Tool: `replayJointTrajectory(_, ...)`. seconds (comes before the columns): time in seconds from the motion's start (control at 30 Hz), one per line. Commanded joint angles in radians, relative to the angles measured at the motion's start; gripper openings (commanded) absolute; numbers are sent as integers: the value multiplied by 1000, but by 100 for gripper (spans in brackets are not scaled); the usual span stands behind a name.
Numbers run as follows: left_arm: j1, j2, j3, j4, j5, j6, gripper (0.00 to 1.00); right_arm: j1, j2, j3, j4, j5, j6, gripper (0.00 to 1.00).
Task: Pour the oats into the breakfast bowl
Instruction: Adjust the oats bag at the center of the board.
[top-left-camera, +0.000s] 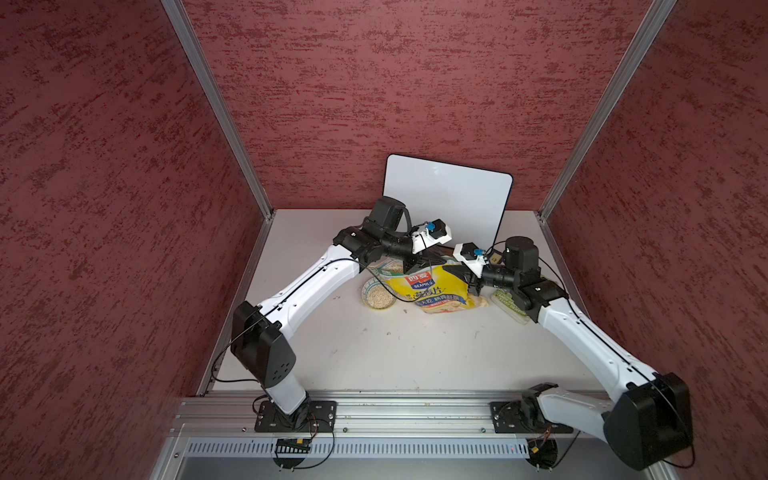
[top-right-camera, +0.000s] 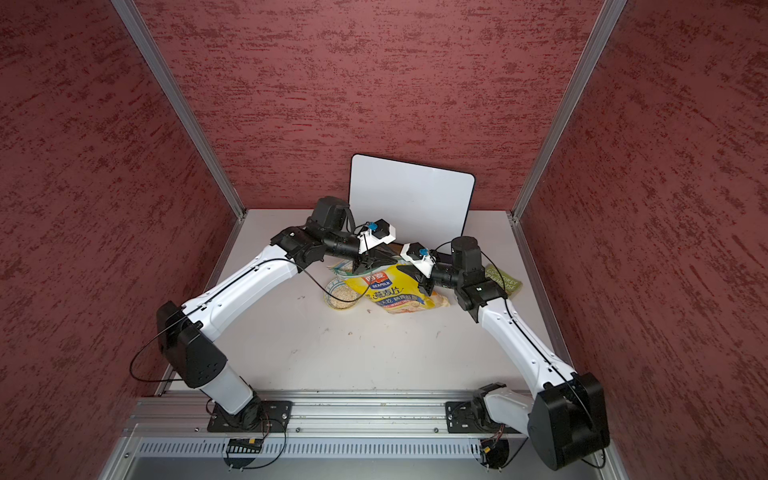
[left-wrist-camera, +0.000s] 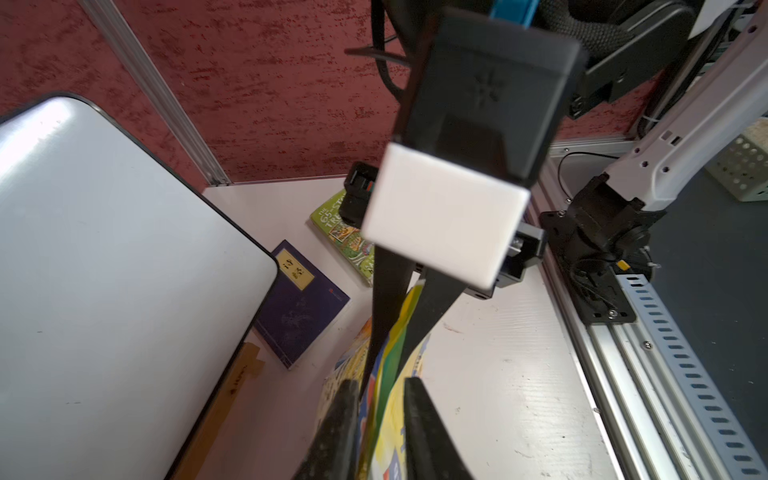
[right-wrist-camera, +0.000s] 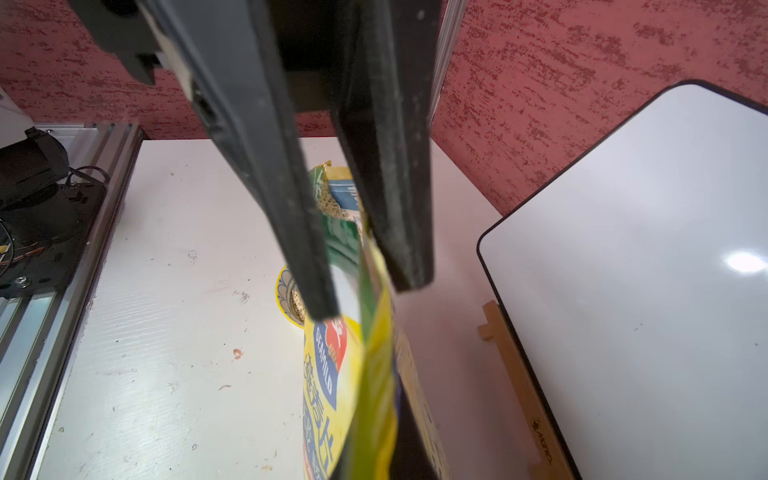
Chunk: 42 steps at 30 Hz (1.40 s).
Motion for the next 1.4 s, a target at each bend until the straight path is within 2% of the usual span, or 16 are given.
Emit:
replayJointTrajectory(0.0,59,-97,-51,52,20,-5,48,-31,-37,-14,21,-47,21,0)
replayJointTrajectory(0.1,121,-180,-145,67,26,-5,67,-52,-55,-28,24,-52,23,0)
replayJointTrajectory(0.2,185,-267,-277,113,39,17,82,-69,-67,-25,-3,-54,10,0)
replayJointTrajectory(0.3,247,-342,-396,181,80,42,84,-79,-77,-26,-22,-52,-1,0)
replayJointTrajectory(0.43,321,-370,-469,166,138,118,81,-95,-82,-27,-45,-52,-13,0)
replayJointTrajectory(0.63,420,-359,-564,221,196,167,81,-110,-78,-16,-68,-55,-27,0)
replayJointTrajectory(0.77,452,-341,-596,269,233,188,79,-111,-75,-1,-97,-49,-41,0)
replayJointTrajectory(0.9,450,-270,-567,251,250,203,77,-111,-76,4,-104,-41,-43,0)
replayJointTrajectory(1.2,429,-155,-504,205,256,255,61,-112,-82,17,-144,-20,-52,0)
replayJointTrajectory(1.37,414,-134,-488,171,272,272,41,-112,-79,25,-150,-11,-50,0)
